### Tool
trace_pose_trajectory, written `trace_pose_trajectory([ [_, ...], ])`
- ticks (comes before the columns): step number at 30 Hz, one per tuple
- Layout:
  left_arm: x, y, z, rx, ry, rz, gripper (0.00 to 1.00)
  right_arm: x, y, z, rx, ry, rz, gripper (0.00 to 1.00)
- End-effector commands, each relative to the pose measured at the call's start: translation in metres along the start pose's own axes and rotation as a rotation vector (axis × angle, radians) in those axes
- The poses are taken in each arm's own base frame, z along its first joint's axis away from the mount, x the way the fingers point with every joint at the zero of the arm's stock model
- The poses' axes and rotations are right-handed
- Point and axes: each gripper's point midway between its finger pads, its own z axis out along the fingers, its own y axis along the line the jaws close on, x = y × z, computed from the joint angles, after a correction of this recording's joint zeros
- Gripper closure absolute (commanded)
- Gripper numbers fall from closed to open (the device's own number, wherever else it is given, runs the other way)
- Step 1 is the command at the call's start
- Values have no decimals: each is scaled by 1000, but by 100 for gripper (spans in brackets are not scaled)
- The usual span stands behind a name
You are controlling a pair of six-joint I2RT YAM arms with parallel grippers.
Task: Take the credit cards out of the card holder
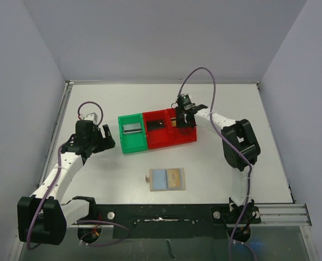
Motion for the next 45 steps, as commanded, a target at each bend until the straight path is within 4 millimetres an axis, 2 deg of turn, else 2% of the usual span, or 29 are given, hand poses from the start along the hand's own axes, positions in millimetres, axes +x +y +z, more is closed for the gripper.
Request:
trace_pose_trajectory([
  [1, -20, -8, -2, 35, -66, 19, 23, -22, 6, 5, 18, -64, 25, 74],
  [21, -21, -8, -2, 32, -67, 21, 23, -23, 2, 28, 77, -70, 60, 70],
  [27, -20, -7, -2, 30, -65, 20, 23, -33, 7, 12, 53, -109, 52, 61],
  [31, -20, -7, -2, 31, -65, 20, 23, -35, -1, 3, 89, -118, 38, 58],
  [45, -20, -7, -2, 30, -66, 20, 23, -11, -37, -12, 201, -116, 125, 55],
])
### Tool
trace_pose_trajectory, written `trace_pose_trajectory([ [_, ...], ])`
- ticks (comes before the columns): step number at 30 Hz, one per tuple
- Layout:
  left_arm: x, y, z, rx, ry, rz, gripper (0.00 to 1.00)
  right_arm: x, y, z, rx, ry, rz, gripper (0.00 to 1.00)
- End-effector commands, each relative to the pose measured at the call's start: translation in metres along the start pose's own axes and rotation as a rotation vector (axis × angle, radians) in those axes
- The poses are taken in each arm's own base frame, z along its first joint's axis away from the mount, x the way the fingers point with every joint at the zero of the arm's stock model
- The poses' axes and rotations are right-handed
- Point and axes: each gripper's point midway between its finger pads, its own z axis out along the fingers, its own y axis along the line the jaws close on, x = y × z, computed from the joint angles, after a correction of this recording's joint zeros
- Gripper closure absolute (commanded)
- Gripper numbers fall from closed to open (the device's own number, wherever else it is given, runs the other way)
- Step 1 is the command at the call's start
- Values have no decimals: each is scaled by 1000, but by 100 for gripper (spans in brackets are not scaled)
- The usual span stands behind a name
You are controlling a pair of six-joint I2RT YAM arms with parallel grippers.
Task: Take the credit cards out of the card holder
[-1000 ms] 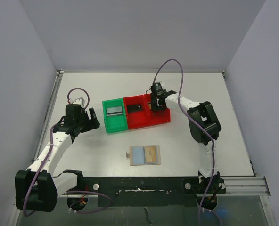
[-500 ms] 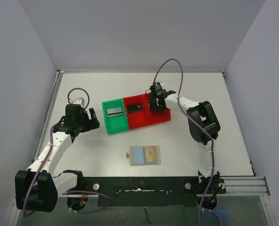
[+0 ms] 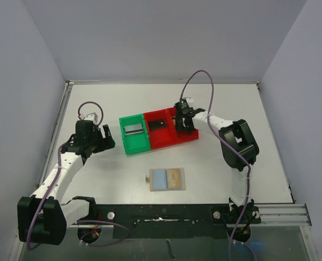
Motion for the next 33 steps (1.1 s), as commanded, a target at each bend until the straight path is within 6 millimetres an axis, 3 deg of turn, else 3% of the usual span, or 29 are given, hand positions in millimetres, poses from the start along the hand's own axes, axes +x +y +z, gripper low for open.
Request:
trace_pose_trajectory([
  [1, -20, -7, -2, 28, -65, 12, 23, -17, -24, -19, 63, -85, 101, 55],
  [13, -19, -7, -1, 28, -62, 12, 23, 8, -68, -36, 164, -110, 278, 55],
  [15, -19, -7, -1, 30, -60, 12, 23, 4, -63, -39, 108, -117, 269, 55],
  [19, -19, -8, -1, 34, -60, 13, 23, -21, -48, -55, 4, -168, 216, 43],
  [25, -19, -8, -1, 35, -59, 12, 23, -54, -45, -86, -52, -229, 168, 37],
  [33, -17, -8, -1, 36, -54, 11, 23, -57, -51, -116, -79, -251, 157, 37],
])
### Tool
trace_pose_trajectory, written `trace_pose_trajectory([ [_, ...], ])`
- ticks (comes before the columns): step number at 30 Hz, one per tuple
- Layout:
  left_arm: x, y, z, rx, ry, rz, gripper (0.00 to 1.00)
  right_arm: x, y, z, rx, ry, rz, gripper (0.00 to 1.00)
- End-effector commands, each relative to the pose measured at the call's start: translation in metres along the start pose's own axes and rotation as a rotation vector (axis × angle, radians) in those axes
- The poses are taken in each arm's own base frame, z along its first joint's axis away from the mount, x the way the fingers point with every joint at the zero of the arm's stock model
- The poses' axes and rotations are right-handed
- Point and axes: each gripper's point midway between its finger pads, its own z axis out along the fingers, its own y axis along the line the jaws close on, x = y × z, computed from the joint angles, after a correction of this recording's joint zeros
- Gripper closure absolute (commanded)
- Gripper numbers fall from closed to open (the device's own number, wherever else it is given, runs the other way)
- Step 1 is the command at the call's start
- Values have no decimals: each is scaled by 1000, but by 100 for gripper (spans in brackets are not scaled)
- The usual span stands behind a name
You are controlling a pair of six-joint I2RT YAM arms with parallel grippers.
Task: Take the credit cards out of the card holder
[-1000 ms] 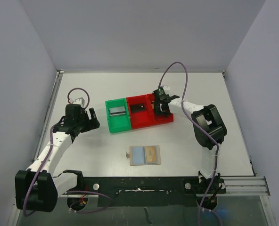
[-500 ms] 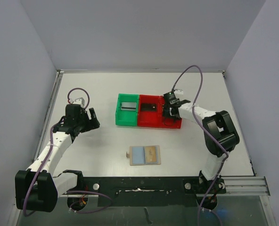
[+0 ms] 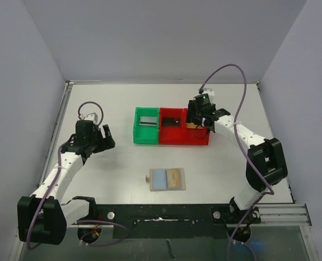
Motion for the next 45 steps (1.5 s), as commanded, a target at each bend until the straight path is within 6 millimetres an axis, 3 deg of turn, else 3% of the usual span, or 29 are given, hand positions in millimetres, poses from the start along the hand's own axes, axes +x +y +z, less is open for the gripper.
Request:
trace_pose_trajectory([
  [1, -18, -9, -1, 38, -56, 10, 23, -25, 2, -31, -52, -75, 11, 37],
  [5, -18, -9, -1, 40, -55, 10, 23, -19, 6, -34, -96, -72, 23, 49],
  [11, -17, -10, -1, 45, -51, 11, 23, -1, 4, -4, -44, 12, 14, 64],
  [20, -18, -10, -2, 43, -59, 12, 23, 19, -2, 43, 32, 80, -25, 74],
  [30, -19, -9, -2, 42, -63, 14, 23, 19, -5, 72, 57, 95, -59, 75],
  [45, -20, -9, -2, 39, -64, 14, 23, 17, -13, 84, 78, 96, -69, 74],
])
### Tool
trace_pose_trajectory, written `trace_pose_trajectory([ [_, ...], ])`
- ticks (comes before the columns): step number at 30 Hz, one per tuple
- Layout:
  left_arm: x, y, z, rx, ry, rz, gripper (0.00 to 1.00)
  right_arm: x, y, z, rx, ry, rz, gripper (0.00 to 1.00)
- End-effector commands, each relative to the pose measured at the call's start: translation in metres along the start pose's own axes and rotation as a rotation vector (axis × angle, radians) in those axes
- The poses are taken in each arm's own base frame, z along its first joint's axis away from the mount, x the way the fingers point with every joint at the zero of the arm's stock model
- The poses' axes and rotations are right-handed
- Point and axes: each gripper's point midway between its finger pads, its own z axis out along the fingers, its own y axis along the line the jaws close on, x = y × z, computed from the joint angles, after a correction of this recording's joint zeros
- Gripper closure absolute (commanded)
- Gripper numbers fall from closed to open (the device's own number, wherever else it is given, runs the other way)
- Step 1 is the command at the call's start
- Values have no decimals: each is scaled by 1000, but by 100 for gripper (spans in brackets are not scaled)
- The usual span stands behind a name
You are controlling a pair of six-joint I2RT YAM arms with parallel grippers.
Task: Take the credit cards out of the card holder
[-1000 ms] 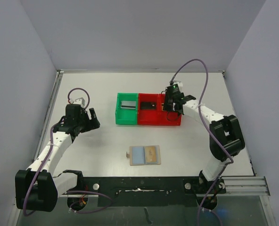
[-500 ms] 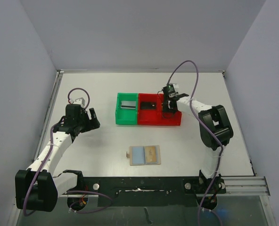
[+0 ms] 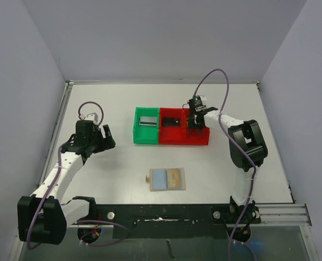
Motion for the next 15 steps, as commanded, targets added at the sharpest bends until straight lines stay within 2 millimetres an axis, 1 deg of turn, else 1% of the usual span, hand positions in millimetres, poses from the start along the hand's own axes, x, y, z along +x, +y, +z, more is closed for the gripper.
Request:
trace_pose_trajectory([
  [1, -20, -8, -2, 33, -66, 14, 23, -27, -1, 2, 12, -72, 5, 74],
  [4, -20, -8, -2, 33, -66, 14, 23, -28, -1, 2, 7, -74, 3, 74],
  [6, -20, -8, -2, 34, -65, 14, 23, -30, 1, -2, -9, -77, 2, 73],
  [11, -20, -8, -2, 33, -66, 14, 23, -38, 7, -21, -61, -108, 9, 69],
  [15, -20, -8, -2, 32, -69, 15, 23, -37, 9, -36, -100, -119, 9, 63],
])
